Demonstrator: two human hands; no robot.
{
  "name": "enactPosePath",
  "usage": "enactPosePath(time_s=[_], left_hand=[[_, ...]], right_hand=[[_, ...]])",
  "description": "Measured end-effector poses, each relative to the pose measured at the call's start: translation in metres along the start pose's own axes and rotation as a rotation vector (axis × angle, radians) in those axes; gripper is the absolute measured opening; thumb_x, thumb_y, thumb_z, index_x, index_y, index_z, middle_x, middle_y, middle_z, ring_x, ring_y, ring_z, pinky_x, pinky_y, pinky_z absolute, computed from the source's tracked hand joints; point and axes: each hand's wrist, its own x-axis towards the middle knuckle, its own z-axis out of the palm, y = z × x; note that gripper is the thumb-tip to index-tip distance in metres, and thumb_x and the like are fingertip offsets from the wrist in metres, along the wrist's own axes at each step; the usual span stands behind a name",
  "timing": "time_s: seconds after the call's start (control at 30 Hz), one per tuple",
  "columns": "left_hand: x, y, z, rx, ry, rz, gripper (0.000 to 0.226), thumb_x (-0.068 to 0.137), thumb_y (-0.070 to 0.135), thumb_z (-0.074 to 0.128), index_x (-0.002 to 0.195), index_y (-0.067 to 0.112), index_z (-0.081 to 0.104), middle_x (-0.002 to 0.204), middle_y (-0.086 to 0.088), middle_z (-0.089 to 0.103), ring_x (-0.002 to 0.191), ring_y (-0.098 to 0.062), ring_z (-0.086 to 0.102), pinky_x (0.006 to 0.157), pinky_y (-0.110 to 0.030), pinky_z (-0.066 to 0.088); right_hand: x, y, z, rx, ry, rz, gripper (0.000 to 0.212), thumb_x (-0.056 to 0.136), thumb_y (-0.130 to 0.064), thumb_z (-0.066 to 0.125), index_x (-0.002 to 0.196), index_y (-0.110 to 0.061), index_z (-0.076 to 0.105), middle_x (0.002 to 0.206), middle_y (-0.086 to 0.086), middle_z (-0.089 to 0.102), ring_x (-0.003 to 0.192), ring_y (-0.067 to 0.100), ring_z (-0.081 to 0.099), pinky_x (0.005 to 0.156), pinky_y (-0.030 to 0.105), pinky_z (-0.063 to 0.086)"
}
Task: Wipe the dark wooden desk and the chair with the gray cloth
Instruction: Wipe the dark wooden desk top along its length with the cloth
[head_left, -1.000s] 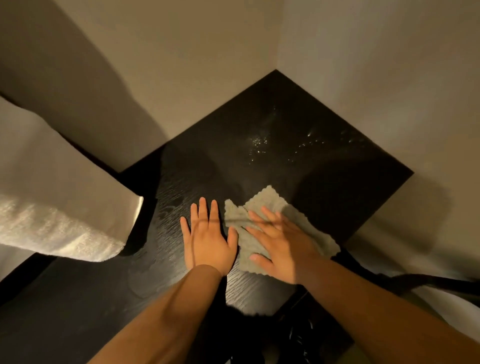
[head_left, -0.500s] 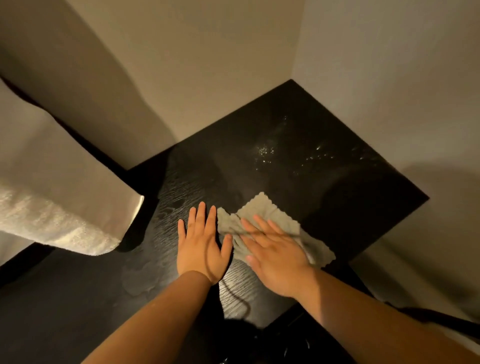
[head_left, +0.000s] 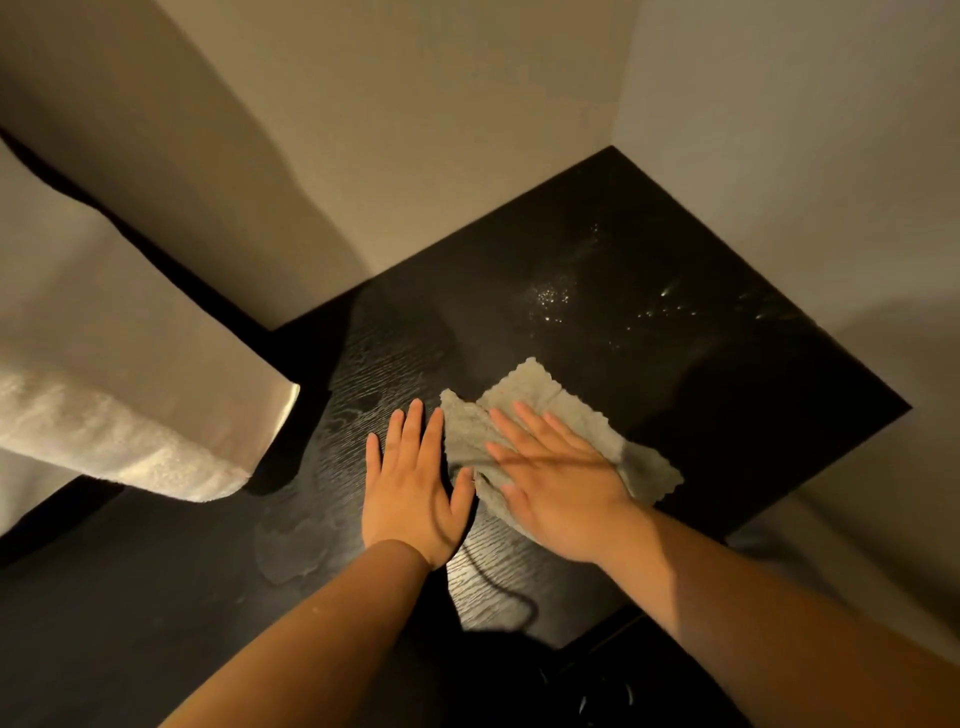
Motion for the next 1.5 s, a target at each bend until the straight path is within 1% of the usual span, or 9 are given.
enactPosePath(time_s=[0.1, 0.3, 0.47, 0.6, 0.8, 1.0, 1.17, 1.3, 1.5], left_hand=[[-0.001, 0.000, 0.000, 0.003, 0.013, -0.002, 0.079, 0.101, 0.064, 0.022, 0.168, 0.022, 0.017, 0.177, -0.003, 0.005, 0.163, -0.024, -0.003, 0.131, -0.051, -0.002], [0.002, 0.005, -0.004, 0.009, -0.006, -0.034, 0.080, 0.099, 0.060, 0.030, 0.168, 0.024, 0.015, 0.177, -0.002, 0.003, 0.163, -0.023, -0.006, 0.131, -0.048, -0.006], [0.000, 0.002, -0.003, -0.019, -0.020, -0.047, 0.082, 0.098, 0.061, 0.031, 0.168, 0.024, 0.014, 0.177, -0.001, 0.003, 0.163, -0.020, -0.008, 0.131, -0.049, -0.004], [0.002, 0.002, -0.003, -0.026, -0.012, -0.046, 0.085, 0.098, 0.062, 0.027, 0.169, 0.018, 0.011, 0.177, -0.001, 0.002, 0.163, -0.019, -0.008, 0.131, -0.049, -0.002], [0.004, 0.006, -0.003, -0.056, -0.002, -0.064, 0.084, 0.099, 0.061, 0.029, 0.169, 0.020, 0.006, 0.177, 0.003, 0.001, 0.162, -0.015, -0.009, 0.131, -0.046, -0.004], [0.000, 0.003, -0.004, -0.091, 0.002, -0.089, 0.086, 0.098, 0.062, 0.027, 0.169, 0.020, 0.004, 0.177, 0.002, 0.001, 0.162, -0.013, -0.009, 0.131, -0.044, -0.004], [0.003, 0.003, -0.002, -0.071, 0.017, -0.090, 0.085, 0.098, 0.060, 0.030, 0.169, 0.021, 0.006, 0.177, 0.002, 0.004, 0.162, -0.014, -0.005, 0.131, -0.044, -0.005], [0.005, 0.005, -0.002, -0.067, 0.017, -0.091, 0.084, 0.099, 0.060, 0.030, 0.169, 0.020, 0.007, 0.177, 0.003, 0.004, 0.162, -0.015, -0.005, 0.131, -0.043, -0.007], [0.002, 0.005, -0.007, -0.067, -0.013, -0.097, 0.084, 0.100, 0.061, 0.029, 0.169, 0.021, 0.003, 0.177, 0.002, 0.002, 0.162, -0.014, -0.008, 0.131, -0.044, -0.006]], right_hand=[[0.011, 0.039, -0.006, -0.109, 0.008, -0.060, 0.074, 0.104, -0.057, -0.003, 0.166, -0.025, 0.022, 0.175, 0.001, -0.004, 0.162, 0.025, -0.006, 0.130, 0.051, 0.014], [0.052, 0.079, -0.037, -0.117, 0.092, 0.442, 0.069, 0.103, -0.049, 0.001, 0.167, -0.024, -0.005, 0.173, 0.004, -0.021, 0.159, 0.026, -0.019, 0.130, 0.045, -0.007], [0.022, 0.004, 0.006, -0.076, 0.217, 0.062, 0.059, 0.108, -0.047, 0.026, 0.160, -0.024, 0.041, 0.174, 0.003, 0.017, 0.162, 0.026, 0.010, 0.128, 0.049, 0.019], [0.029, 0.031, -0.014, -0.164, 0.028, -0.042, 0.068, 0.104, -0.057, 0.016, 0.165, -0.028, 0.025, 0.175, -0.001, -0.005, 0.162, 0.021, -0.009, 0.131, 0.046, 0.005], [0.083, 0.067, -0.037, -0.187, 0.087, 0.372, 0.072, 0.101, -0.053, 0.002, 0.167, -0.024, 0.000, 0.174, 0.006, -0.017, 0.160, 0.026, -0.016, 0.130, 0.045, -0.007], [0.034, 0.004, 0.005, -0.102, 0.164, 0.036, 0.073, 0.105, -0.062, 0.029, 0.162, -0.016, 0.035, 0.174, 0.012, 0.013, 0.162, 0.031, 0.005, 0.130, 0.053, 0.014], [0.081, 0.056, -0.032, -0.197, -0.037, 0.111, 0.083, 0.095, -0.070, -0.003, 0.168, -0.030, 0.002, 0.167, -0.003, -0.031, 0.155, 0.018, -0.028, 0.126, 0.042, -0.016], [0.107, 0.070, -0.043, -0.143, 0.114, 0.389, 0.073, 0.102, -0.057, 0.000, 0.167, -0.026, 0.001, 0.175, 0.002, -0.014, 0.161, 0.025, -0.013, 0.130, 0.044, -0.008], [0.054, 0.007, -0.007, -0.134, 0.133, -0.053, 0.060, 0.110, -0.048, 0.024, 0.161, -0.020, 0.039, 0.175, 0.006, 0.015, 0.162, 0.027, 0.006, 0.130, 0.050, 0.015]])
